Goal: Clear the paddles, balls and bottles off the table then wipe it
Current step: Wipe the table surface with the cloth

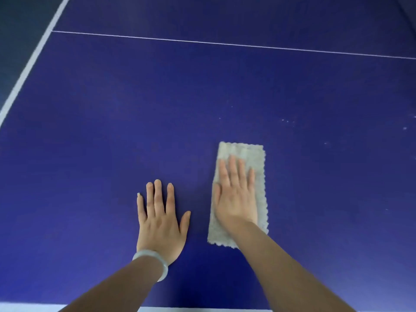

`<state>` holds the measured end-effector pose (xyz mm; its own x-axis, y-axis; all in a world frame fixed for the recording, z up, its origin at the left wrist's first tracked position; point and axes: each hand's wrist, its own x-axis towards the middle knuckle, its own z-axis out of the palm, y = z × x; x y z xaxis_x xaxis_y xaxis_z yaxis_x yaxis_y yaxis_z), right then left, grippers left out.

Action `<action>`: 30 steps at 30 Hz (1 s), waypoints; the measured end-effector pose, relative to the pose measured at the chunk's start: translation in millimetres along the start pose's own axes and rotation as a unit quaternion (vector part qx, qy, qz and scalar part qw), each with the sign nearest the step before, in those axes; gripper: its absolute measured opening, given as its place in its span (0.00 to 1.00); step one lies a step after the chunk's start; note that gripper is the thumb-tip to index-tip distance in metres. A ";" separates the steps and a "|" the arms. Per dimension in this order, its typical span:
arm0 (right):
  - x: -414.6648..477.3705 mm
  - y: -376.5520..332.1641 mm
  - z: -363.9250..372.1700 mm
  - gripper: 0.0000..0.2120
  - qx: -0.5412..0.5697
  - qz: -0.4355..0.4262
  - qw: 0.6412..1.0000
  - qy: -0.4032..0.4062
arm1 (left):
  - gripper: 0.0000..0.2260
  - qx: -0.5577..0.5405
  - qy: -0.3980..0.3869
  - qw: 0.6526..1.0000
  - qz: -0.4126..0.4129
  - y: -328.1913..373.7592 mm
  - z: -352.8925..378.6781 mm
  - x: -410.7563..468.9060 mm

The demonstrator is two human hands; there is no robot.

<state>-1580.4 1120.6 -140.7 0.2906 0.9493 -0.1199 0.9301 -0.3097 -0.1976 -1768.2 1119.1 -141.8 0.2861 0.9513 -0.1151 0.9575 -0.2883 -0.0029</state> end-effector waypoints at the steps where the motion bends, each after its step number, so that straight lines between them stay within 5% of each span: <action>1: 3.0 -11.8 2.3 0.28 -0.010 -0.057 0.998 -0.014 | 0.33 -0.001 0.002 1.000 -0.001 -0.1 0.2 0.0; 5: 60.1 18.7 -13.8 0.28 -0.053 -0.147 0.987 -0.038 | 0.33 -0.004 0.003 1.000 0.004 -1.1 -1.1 1.7; 8: 80.7 84.9 -30.4 0.27 -0.010 0.047 0.999 -0.009 | 0.33 -0.003 0.001 1.000 0.003 -0.9 -1.7 0.5; 12: 38.5 105.9 -26.1 0.28 0.026 0.259 0.965 0.039 | 0.33 -0.005 0.003 1.000 0.004 -1.1 -0.1 0.8; 14: 10.7 70.3 -14.0 0.29 0.006 0.244 0.968 0.052 | 0.34 -0.006 0.001 1.000 0.000 -0.2 -0.9 1.0; 18: -20.8 27.7 0.1 0.28 -0.022 -0.020 0.999 -0.016 | 0.34 -0.007 0.002 1.000 -0.001 0.3 -0.6 0.9; 20: -17.3 56.5 -6.3 0.28 -0.035 -0.076 0.996 -0.037 | 0.34 -0.008 0.004 1.000 -0.002 0.4 -0.9 0.2; 25: -34.2 142.3 -22.7 0.30 -0.008 0.147 0.989 -0.001 | 0.34 -0.012 0.007 1.000 0.001 1.5 -0.3 0.9; 30: -39.3 152.7 -24.7 0.31 -0.015 0.118 0.993 -0.010 | 0.32 -0.015 0.007 1.000 -0.001 3.8 -3.2 2.9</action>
<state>-1444.3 1037.4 -142.1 0.4963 0.8495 -0.1787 0.8434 -0.5206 -0.1326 -1763.6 1121.2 -139.0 0.2851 0.9532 -0.1008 0.9585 -0.2838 0.0276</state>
